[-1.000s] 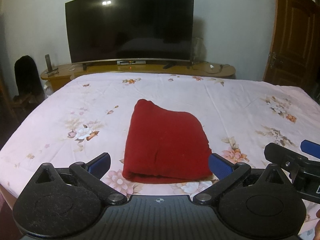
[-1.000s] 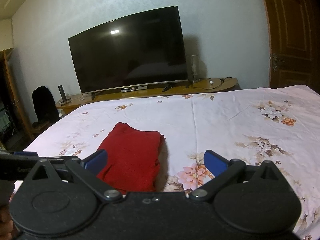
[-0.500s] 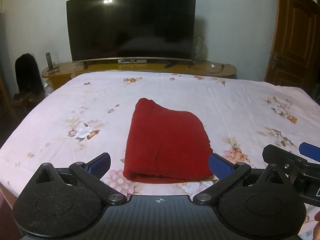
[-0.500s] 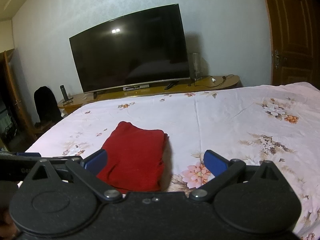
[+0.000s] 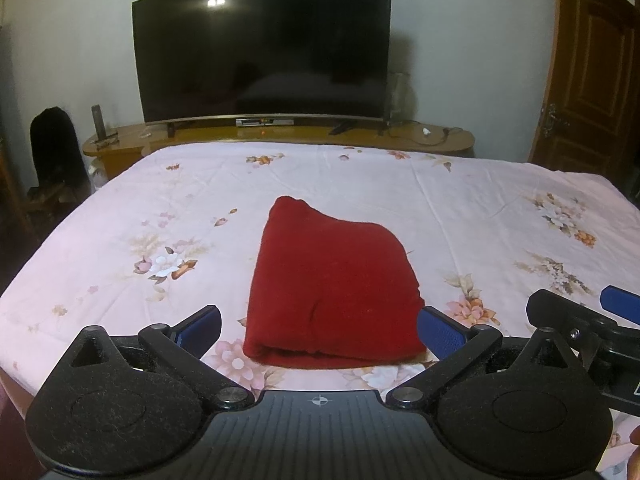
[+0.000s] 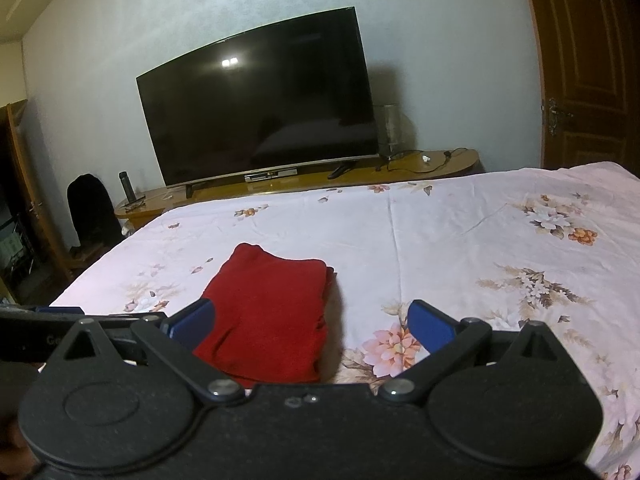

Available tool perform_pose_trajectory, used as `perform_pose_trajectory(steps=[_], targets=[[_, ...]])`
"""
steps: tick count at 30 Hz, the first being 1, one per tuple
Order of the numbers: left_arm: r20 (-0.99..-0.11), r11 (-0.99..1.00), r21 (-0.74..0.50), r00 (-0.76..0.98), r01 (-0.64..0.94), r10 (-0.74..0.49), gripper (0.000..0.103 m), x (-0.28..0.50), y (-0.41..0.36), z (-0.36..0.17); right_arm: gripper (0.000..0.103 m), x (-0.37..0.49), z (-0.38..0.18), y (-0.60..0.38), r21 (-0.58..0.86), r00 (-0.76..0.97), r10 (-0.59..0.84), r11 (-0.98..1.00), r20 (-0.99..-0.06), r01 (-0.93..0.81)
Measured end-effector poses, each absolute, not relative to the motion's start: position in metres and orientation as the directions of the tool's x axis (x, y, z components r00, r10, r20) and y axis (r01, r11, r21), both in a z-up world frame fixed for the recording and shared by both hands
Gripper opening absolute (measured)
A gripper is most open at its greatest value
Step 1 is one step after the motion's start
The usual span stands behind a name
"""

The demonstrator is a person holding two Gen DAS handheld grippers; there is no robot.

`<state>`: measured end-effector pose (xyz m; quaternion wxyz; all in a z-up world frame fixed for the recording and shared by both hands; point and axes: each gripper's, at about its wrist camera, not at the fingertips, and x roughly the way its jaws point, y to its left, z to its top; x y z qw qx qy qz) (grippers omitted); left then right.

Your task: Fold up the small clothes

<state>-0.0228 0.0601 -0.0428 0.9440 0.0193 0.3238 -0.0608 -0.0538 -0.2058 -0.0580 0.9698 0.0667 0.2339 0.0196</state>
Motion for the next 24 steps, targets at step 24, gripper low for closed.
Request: perform_pose_trajectory(steps=[24], targets=[[-0.629,0.992,0.0,0.771,0.128,-0.099,0.103,-0.012,0.051,-0.048,0.102,-0.047,-0.059,-0.21,0.141,0.886,0.066,0.99,-0.459,0.0]])
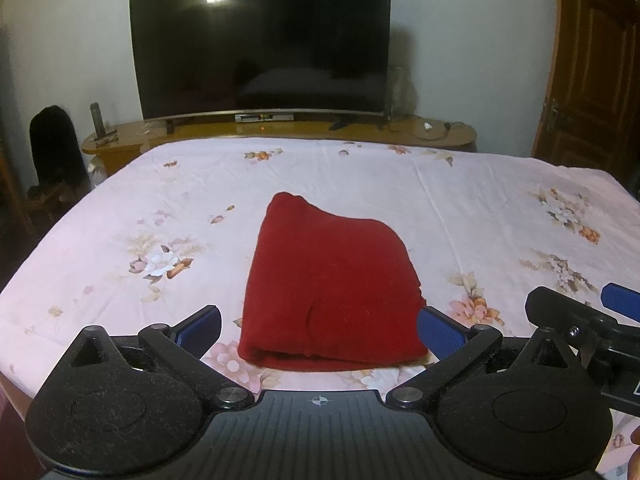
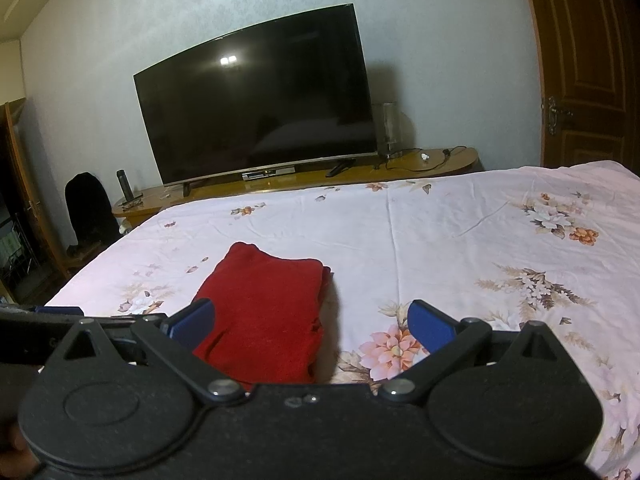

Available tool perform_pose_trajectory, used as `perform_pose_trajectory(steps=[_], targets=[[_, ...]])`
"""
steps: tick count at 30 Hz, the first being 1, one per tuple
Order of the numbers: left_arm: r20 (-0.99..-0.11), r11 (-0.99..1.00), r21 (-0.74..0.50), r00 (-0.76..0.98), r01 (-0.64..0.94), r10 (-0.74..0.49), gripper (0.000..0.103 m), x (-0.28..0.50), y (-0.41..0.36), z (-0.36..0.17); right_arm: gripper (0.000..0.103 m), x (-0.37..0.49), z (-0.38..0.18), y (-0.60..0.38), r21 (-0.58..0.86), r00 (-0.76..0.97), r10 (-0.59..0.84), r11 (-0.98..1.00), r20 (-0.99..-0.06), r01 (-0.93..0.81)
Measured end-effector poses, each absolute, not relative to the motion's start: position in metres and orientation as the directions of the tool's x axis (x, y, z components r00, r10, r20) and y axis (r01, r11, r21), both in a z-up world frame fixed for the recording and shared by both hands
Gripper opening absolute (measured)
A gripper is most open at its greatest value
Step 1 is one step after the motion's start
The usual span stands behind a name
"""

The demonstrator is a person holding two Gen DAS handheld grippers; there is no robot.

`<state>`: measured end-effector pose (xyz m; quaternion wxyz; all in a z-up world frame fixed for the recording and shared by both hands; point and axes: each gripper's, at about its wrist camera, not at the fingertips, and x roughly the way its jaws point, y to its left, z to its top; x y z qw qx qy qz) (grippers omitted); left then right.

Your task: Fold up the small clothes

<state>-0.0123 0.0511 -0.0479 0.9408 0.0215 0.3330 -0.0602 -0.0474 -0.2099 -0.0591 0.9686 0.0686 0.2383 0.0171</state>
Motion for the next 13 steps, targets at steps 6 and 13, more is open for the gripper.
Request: perform_pose_trajectory(steps=[6,13], targets=[[-0.612,0.986,0.0,0.78,0.165,-0.13,0.103,-0.007,0.043,-0.051,0.102,-0.042,-0.06,-0.21,0.136,0.885,0.06,0.991,-0.462,0.003],[-0.575,0.985,-0.003,0.806,0.17,-0.141,0.103,0.002,0.036,-0.05,0.102,-0.031,-0.062,-0.218,0.141,0.888,0.051,0.99,-0.458,0.016]])
